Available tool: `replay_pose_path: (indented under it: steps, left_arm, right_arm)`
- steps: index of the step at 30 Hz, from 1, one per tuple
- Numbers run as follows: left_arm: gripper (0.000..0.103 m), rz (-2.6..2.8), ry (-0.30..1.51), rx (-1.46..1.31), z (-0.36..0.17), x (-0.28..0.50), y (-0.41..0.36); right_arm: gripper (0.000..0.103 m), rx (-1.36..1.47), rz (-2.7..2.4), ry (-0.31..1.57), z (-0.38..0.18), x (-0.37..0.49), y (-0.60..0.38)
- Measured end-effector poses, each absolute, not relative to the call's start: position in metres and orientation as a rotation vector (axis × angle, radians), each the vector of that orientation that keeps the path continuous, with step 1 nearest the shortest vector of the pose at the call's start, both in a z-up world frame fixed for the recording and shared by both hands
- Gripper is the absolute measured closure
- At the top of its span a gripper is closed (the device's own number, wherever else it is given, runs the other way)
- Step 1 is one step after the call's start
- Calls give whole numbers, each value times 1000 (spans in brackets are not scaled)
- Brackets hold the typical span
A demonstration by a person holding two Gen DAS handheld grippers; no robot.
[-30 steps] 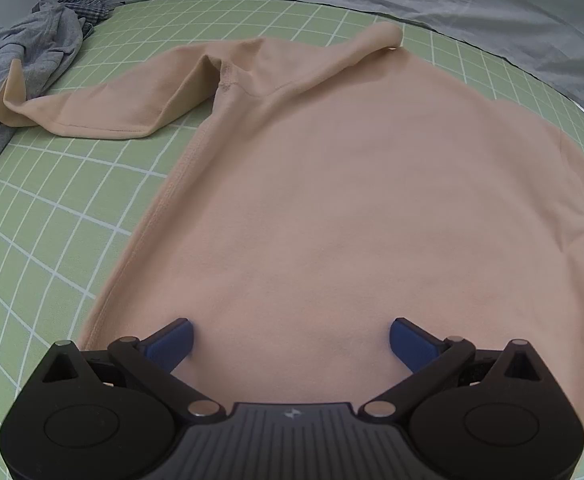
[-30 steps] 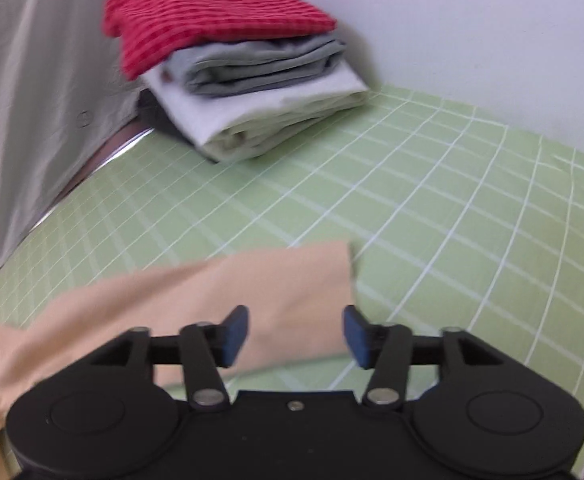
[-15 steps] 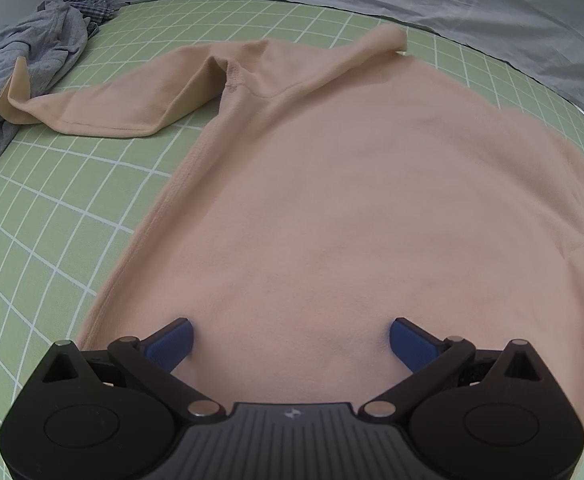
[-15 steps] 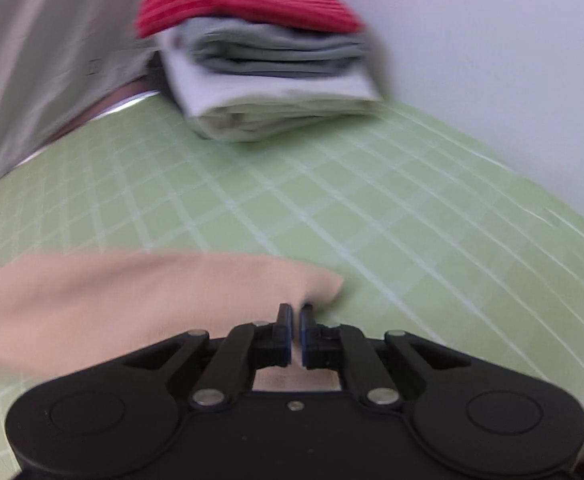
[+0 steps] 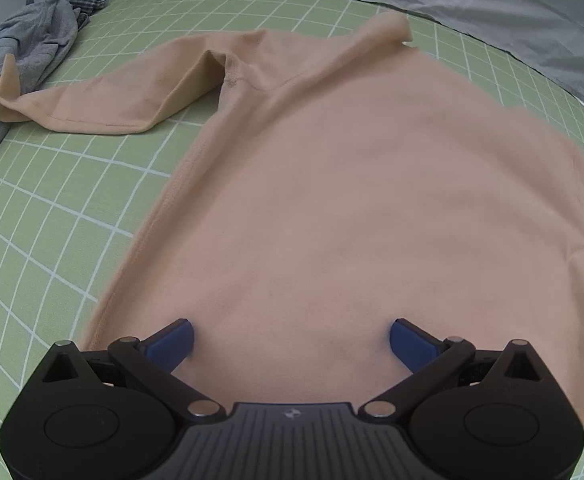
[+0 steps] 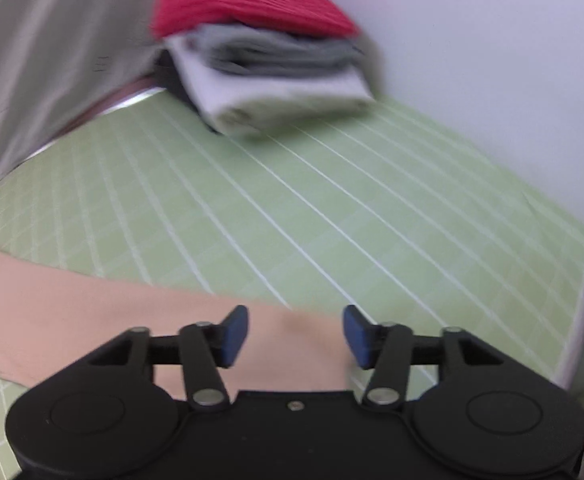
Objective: Fold clothes
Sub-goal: 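Pinch the beige top's hem with the right gripper and drag it straight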
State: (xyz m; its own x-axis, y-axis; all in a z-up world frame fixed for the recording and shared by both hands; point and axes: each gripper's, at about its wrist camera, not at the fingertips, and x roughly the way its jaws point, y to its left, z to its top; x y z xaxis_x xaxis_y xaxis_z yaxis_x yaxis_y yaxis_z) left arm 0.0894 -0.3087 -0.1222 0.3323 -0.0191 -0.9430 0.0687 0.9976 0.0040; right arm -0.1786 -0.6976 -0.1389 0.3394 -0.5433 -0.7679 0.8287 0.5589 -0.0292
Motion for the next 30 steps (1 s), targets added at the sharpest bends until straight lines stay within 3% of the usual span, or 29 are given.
replay_pose_path:
  steps: [3, 19, 27, 28, 29, 30]
  left_arm:
    - [0, 8, 1205, 44, -120, 100, -298]
    - [0, 63, 1273, -27, -127, 134, -280]
    - [0, 89, 1252, -39, -127, 144, -284]
    - [0, 91, 1245, -43, -127, 144, -284]
    - [0, 91, 1240, -46, -127, 144, -284]
    - [0, 91, 1237, -47, -127, 144, -284]
  right_arm:
    - [30, 334, -801, 831, -143, -134, -698]
    - [32, 260, -152, 760, -166, 127, -635]
    - [67, 206, 14, 771, -180, 161, -613]
    - [75, 185, 22, 772, -180, 162, -611]
    - [97, 161, 27, 772, -180, 162, -610]
    - [98, 137, 32, 772, -180, 162, -608]
